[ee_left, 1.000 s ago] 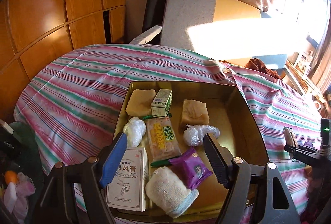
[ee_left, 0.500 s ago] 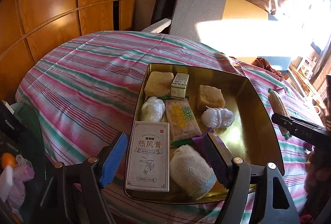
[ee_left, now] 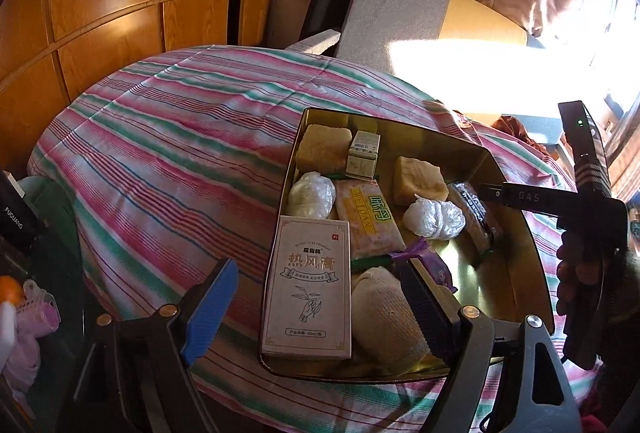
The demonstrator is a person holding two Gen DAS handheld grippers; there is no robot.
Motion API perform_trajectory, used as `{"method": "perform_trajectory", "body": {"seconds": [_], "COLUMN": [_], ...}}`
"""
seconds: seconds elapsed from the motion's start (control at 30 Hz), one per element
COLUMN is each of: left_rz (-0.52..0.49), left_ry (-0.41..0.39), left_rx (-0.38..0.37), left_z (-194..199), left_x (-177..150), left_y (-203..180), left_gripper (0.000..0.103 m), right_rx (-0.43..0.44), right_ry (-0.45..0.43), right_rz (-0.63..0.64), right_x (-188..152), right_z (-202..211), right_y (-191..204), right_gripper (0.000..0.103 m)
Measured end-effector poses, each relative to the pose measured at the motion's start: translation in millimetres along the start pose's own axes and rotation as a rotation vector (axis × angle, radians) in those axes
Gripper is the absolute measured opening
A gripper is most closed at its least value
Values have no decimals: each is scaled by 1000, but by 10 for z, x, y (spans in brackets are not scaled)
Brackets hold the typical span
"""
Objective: Organize objects
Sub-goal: 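Carry the cracker bar into the tray and open the right tool, then grasp the second yellow sponge with the right tool while the left tool reaches the purple pack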
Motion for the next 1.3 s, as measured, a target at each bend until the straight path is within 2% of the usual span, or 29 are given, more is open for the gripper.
{"method": "perform_trajectory", "body": {"seconds": [0.13, 0.2, 0.3, 0.4, 0.57, 0.7, 0.8, 0.93, 1.0, 1.07, 1.1, 1.13, 1.17, 1.3], "left_rz": [-20, -38, -67, -105, -172, -225, -267, -331, -363, -396, -411, -423, -432, -457], "left_ry": [-4, -7, -9, -16, -26, -28, -24, -32, -36, -41, -42, -40, -34, 19], "left_rx": [-13, -22, -42, -67, -109, -148, -187, -237, -265, -288, -296, -306, -316, -370], "left_z": [7, 17, 24, 50, 86, 101, 108, 149, 171, 186, 187, 179, 163, 56], "left_x": [25, 37, 48, 70, 116, 152, 171, 208, 239, 263, 273, 282, 293, 302], "left_y": [-86, -160, -297, -458, -758, -1030, -1261, -1605, -1779, -1950, -2031, -2110, -2180, -2476], "left_gripper": [84, 84, 84, 84, 84, 84, 84, 84, 84, 85, 85, 85, 85, 85], "right_rx": [53, 39, 75, 41, -55, -153, -255, -359, -354, -288, -257, -234, -214, -283], "right_ry": [-24, -39, -77, -110, -100, -122, -141, -80, -36, -5, 18, 37, 33, -20], "right_rz": [-29, -37, -71, -111, -221, -415, -567, -685, -718, -746, -755, -759, -760, -746], "right_x": [-92, -171, -277, -392, -626, -832, -963, -1107, -1166, -1223, -1237, -1247, -1248, -1259], "right_z": [212, 341, 577, 774, 1008, 1301, 1510, 1461, 1343, 1227, 1162, 1110, 1094, 1245], "right_y": [-139, -221, -403, -694, -1429, -2249, -2865, -3448, -3600, -3683, -3703, -3710, -3708, -3690], "right_gripper": [47, 47, 47, 47, 48, 50, 64, 64, 64, 64, 63, 58, 44, 42]}}
Point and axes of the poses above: each gripper's, at about its wrist camera, not at the fingertips, and z roughly against the way its jaws point, y to its left, x to its top, the point moved 3 cm from there along -z, roughly the way its jaws point, and after that the axes turned 10 degrees about -z, right-handed, at the moved point
